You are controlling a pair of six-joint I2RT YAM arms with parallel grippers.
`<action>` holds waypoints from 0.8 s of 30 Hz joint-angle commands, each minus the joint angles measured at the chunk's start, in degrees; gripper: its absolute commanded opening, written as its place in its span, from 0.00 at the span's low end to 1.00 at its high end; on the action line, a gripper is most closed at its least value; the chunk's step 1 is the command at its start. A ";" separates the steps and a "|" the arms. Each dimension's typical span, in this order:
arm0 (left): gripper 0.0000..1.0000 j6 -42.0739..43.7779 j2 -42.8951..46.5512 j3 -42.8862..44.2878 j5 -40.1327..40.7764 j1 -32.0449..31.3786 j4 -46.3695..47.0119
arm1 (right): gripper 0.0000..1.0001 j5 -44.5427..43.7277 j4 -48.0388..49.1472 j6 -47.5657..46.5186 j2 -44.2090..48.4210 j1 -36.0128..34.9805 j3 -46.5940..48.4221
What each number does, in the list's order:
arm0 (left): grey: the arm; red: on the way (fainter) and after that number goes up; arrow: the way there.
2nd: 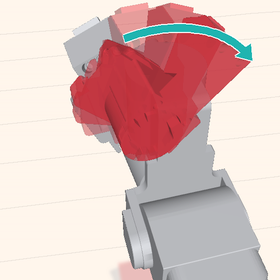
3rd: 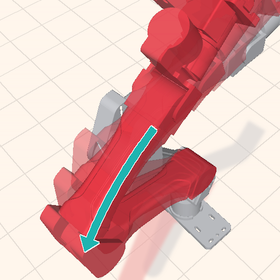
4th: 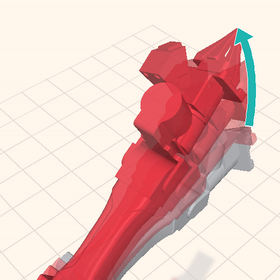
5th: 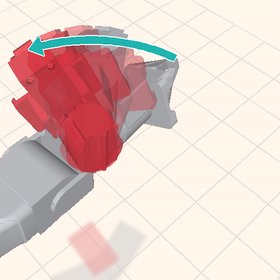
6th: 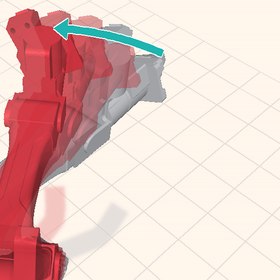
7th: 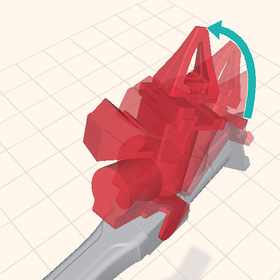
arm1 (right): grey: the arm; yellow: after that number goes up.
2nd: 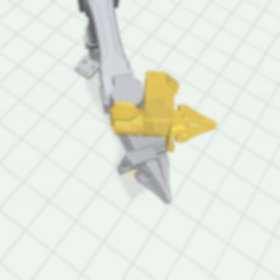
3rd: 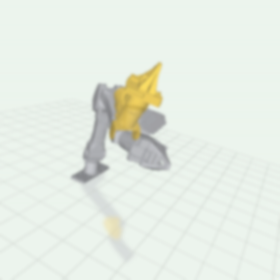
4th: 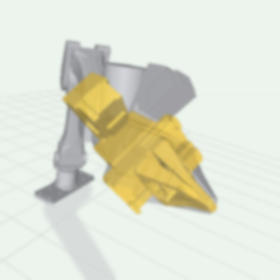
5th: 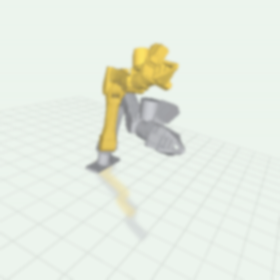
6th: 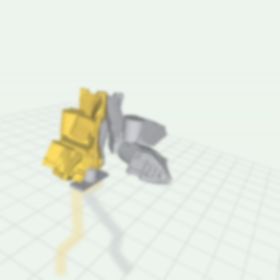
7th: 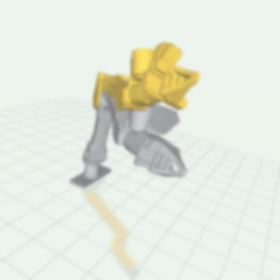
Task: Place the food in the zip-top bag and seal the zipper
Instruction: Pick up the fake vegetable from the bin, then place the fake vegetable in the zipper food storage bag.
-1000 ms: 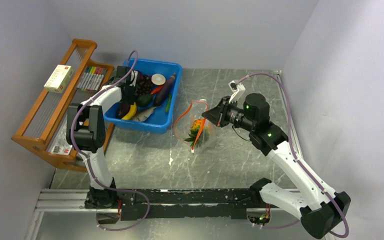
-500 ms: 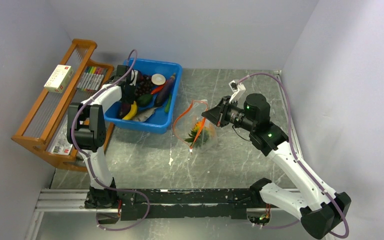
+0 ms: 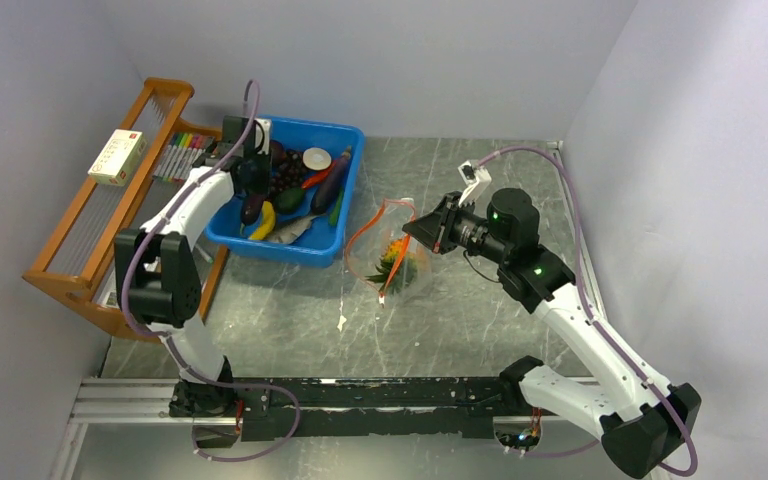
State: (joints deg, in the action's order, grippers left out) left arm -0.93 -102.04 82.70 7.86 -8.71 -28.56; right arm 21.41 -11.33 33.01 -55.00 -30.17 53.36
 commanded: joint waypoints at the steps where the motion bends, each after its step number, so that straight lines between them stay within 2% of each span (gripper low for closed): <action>1: 0.22 -2.97 5.45 0.42 -4.24 -0.87 1.51 | 0.00 -2.83 2.31 1.24 -0.40 0.04 -1.23; 7: 0.21 -7.57 15.16 -1.47 -13.84 -0.87 4.53 | 0.00 -1.87 4.41 5.29 -1.14 0.03 -2.94; 14: 0.21 -14.35 27.13 -7.84 -27.47 -0.87 11.69 | 0.00 -0.91 6.66 9.73 -2.91 0.03 -4.34; 18: 0.20 -21.46 33.35 -15.65 -38.91 -0.87 23.12 | 0.00 3.13 7.86 13.21 -5.08 0.03 -4.09; 24: 0.20 -34.49 38.77 -25.76 -52.02 -0.87 42.79 | 0.00 3.40 10.35 15.90 -5.32 0.03 -4.32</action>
State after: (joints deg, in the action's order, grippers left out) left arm -24.60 -65.71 61.06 -31.27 -9.23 -2.90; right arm 23.29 -5.28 45.65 -60.80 -30.17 49.36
